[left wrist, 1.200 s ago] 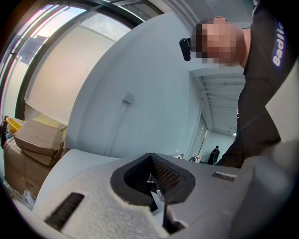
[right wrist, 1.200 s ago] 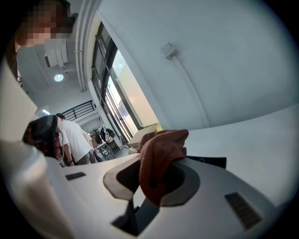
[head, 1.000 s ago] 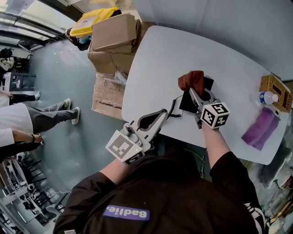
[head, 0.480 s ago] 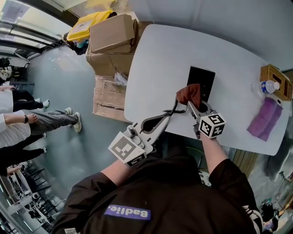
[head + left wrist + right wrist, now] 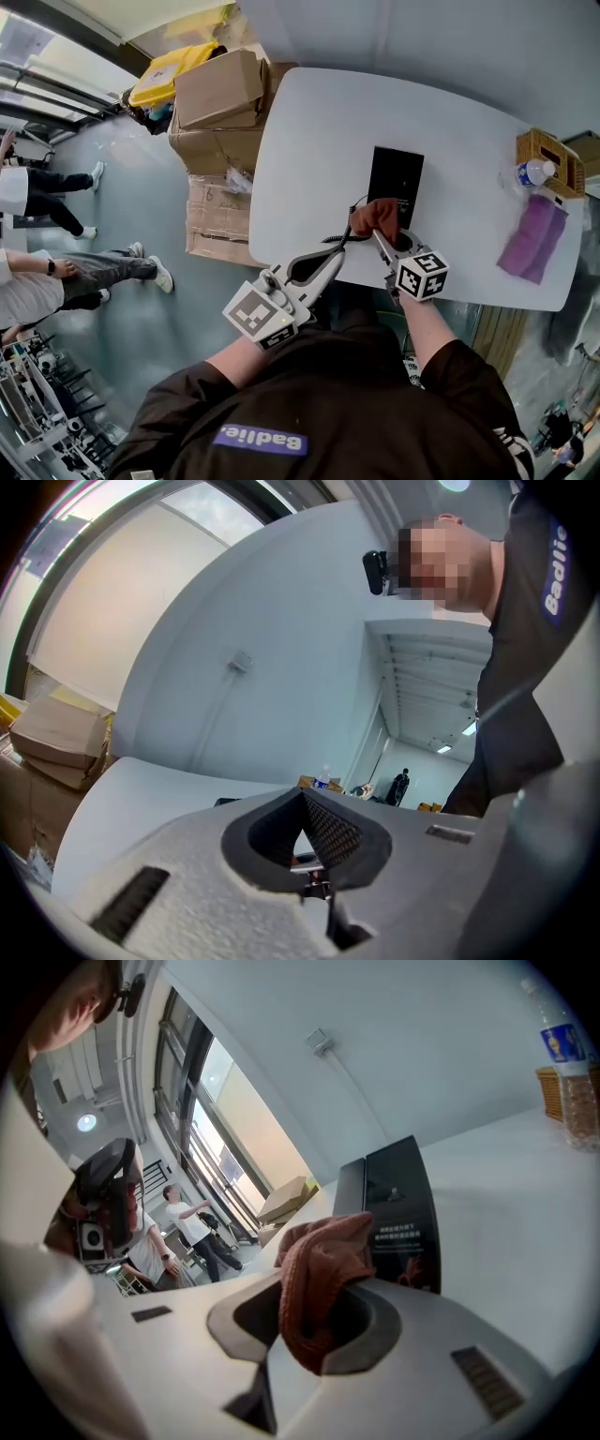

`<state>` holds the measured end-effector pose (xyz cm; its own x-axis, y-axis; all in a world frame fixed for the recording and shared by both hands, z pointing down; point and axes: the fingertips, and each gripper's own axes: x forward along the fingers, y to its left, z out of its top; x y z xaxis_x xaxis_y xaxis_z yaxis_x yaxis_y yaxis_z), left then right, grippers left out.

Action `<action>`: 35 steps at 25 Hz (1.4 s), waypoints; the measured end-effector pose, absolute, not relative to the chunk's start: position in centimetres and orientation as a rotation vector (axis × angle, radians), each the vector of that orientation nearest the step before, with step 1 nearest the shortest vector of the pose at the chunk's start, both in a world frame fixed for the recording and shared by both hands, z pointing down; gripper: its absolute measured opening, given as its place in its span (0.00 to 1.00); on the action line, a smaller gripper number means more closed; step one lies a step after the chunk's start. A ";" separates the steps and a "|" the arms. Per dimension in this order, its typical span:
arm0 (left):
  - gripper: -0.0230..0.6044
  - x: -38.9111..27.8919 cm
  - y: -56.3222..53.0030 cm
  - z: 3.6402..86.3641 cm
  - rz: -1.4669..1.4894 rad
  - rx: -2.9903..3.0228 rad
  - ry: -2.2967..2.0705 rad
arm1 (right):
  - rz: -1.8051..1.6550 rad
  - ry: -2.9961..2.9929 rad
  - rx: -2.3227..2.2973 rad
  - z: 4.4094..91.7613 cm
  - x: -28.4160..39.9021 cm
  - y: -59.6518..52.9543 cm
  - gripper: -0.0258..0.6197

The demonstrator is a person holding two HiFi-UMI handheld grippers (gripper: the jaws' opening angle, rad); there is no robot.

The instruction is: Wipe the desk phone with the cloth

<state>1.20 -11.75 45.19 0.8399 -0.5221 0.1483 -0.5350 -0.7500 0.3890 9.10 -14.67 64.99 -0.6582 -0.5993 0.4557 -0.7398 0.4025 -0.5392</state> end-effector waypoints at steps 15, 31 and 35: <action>0.05 3.1 -15.0 41.5 -0.026 2.598 -0.878 | 0.924 -2.594 1.288 57.6 14.2 -28.2 0.18; 0.05 2.8 -12.9 42.3 0.034 2.636 -0.807 | 1.048 -2.499 1.252 63.3 13.3 -21.2 0.18; 0.05 2.9 -11.5 42.5 0.046 2.649 -0.755 | 1.075 -2.445 1.255 65.1 13.2 -17.7 0.18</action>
<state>2.95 -11.52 42.49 0.8549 -0.5011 0.1342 -0.5137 -0.7817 0.3536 13.24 -17.69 65.06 -0.6235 -0.6293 0.4640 -0.7673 0.3787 -0.5175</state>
